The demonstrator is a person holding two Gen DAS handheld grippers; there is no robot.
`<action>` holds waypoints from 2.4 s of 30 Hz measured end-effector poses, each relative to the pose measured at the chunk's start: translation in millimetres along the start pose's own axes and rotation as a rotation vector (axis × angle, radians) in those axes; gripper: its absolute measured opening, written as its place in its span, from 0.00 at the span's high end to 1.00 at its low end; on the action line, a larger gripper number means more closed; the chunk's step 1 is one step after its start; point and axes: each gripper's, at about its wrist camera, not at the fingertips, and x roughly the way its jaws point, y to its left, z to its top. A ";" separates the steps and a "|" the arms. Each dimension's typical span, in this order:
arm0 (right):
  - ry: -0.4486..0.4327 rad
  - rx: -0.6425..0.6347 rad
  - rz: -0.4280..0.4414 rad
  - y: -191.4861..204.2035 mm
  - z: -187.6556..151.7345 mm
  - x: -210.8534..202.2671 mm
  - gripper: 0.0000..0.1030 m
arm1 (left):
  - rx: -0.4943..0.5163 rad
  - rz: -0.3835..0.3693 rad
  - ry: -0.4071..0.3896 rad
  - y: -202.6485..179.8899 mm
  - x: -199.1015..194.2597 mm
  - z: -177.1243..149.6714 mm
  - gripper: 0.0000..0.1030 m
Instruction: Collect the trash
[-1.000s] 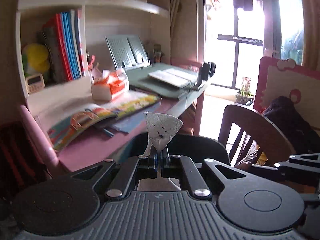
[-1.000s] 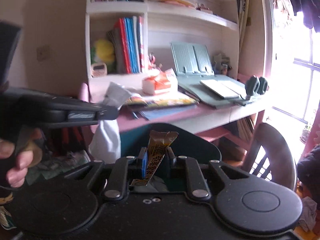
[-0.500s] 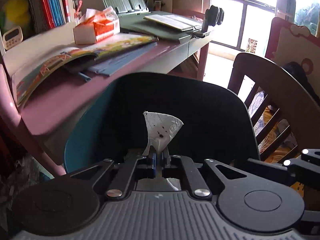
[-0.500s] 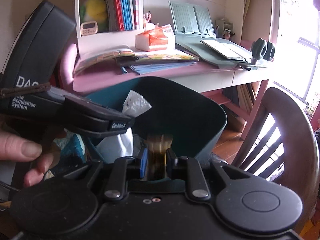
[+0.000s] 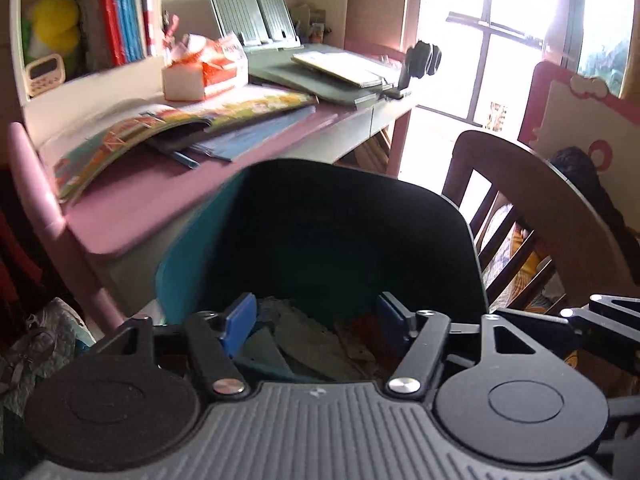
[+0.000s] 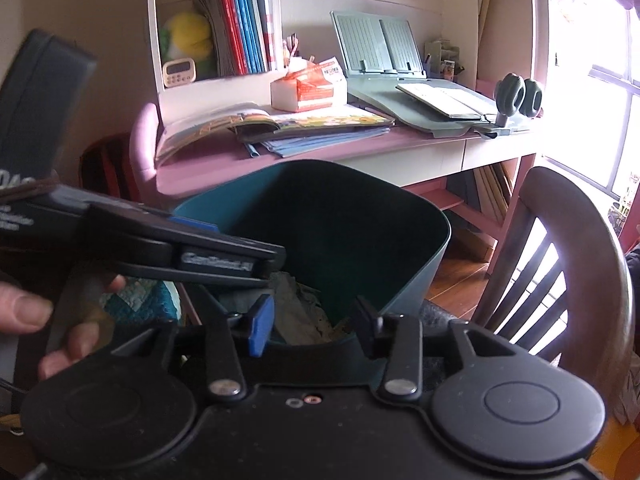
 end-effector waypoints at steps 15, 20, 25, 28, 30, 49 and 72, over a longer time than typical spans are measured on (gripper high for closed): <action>-0.075 0.006 0.060 26.6 -6.0 -54.3 0.47 | -0.041 0.013 -0.094 26.9 -98.0 -39.0 0.29; -0.101 -0.005 0.088 39.5 -9.2 -74.1 0.44 | -0.038 0.018 -0.122 28.5 -128.4 -54.7 0.24; -0.120 -0.003 0.095 46.6 -14.7 -89.2 0.43 | -0.036 0.007 -0.151 29.7 -154.3 -67.1 0.21; -0.127 -0.003 0.089 50.8 -17.8 -95.5 0.42 | -0.041 -0.001 -0.160 30.1 -164.7 -72.4 0.13; -0.134 -0.009 0.086 53.7 -19.7 -99.3 0.42 | -0.048 -0.010 -0.169 31.2 -170.4 -75.6 0.03; -0.127 -0.011 0.049 62.0 -7.6 -125.0 0.38 | -0.036 -0.029 -0.224 29.0 -204.5 -63.2 0.01; -0.131 -0.001 0.071 66.9 -9.8 -141.8 0.37 | -0.057 -0.026 -0.225 21.5 -218.6 -70.1 0.01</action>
